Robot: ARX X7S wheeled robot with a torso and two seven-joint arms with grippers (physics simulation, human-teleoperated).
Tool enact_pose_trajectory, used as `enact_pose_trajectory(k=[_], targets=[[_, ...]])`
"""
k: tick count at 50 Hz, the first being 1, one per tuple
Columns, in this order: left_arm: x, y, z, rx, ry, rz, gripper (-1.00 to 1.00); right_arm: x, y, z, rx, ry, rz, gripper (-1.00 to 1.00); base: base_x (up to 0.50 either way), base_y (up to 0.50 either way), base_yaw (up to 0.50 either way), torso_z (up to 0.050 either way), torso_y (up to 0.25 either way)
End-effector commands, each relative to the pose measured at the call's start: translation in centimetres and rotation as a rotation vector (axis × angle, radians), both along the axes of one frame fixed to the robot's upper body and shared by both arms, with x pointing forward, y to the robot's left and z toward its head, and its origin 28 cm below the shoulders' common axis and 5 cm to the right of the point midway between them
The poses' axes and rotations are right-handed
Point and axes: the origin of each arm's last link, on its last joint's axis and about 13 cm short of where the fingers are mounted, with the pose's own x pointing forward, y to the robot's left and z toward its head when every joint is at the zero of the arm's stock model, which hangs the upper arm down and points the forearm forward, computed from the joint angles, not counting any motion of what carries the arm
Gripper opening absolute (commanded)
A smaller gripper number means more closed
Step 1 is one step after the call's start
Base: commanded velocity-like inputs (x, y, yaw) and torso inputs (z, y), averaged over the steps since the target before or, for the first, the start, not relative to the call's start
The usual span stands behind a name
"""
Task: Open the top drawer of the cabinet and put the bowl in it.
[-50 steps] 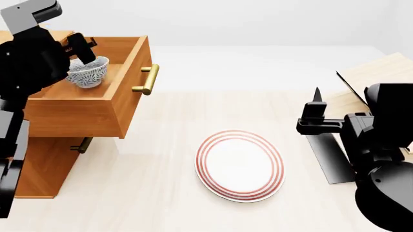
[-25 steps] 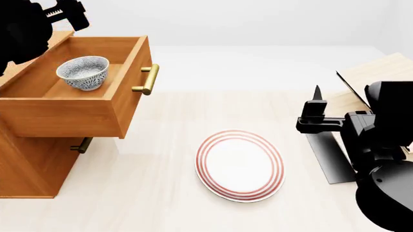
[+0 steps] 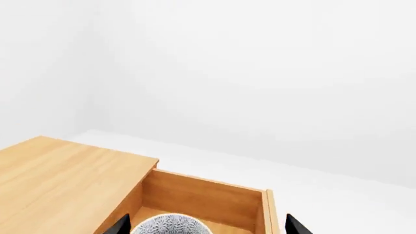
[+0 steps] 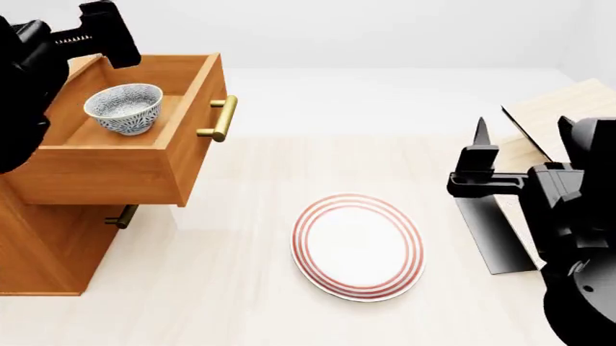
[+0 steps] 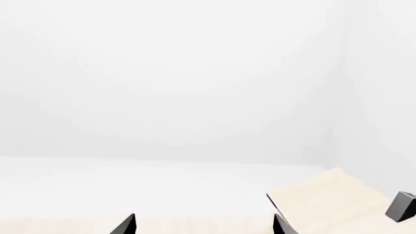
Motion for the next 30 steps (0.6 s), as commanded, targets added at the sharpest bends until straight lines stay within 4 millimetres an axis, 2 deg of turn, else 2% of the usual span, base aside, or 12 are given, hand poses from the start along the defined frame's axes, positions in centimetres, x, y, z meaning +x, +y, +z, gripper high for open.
enact_pose_trajectory(k=[1, 6, 12, 21, 30], targets=[[-5.6, -0.8, -1.9, 0.071, -0.068, -0.087, 1.0, -1.9, 0.5, 0.6, -0.008, -0.054, 0.017, 1.0, 0.0, 0.0, 0.0, 0.0, 0.0], [-7.7, -1.2, -2.1, 0.091, -0.112, -0.13, 1.0, -3.2, 0.8, 0.6, -0.02, -0.082, 0.032, 1.0, 0.0, 0.0, 0.0, 0.0, 0.0], [-10.2, -1.7, -2.2, 0.12, -0.16, -0.179, 1.0, -5.1, 0.8, 1.7, -0.027, -0.151, 0.033, 1.0, 0.0, 0.0, 0.0, 0.0, 0.0], [-12.2, -1.8, -1.4, 0.134, -0.22, -0.201, 1.0, -6.8, 0.5, 3.0, -0.041, -0.21, 0.023, 1.0, 0.0, 0.0, 0.0, 0.0, 0.0], [-13.4, -1.8, -2.2, 0.144, -0.235, -0.216, 1.0, -7.8, 0.6, 3.1, -0.053, -0.25, 0.025, 1.0, 0.0, 0.0, 0.0, 0.0, 0.0]])
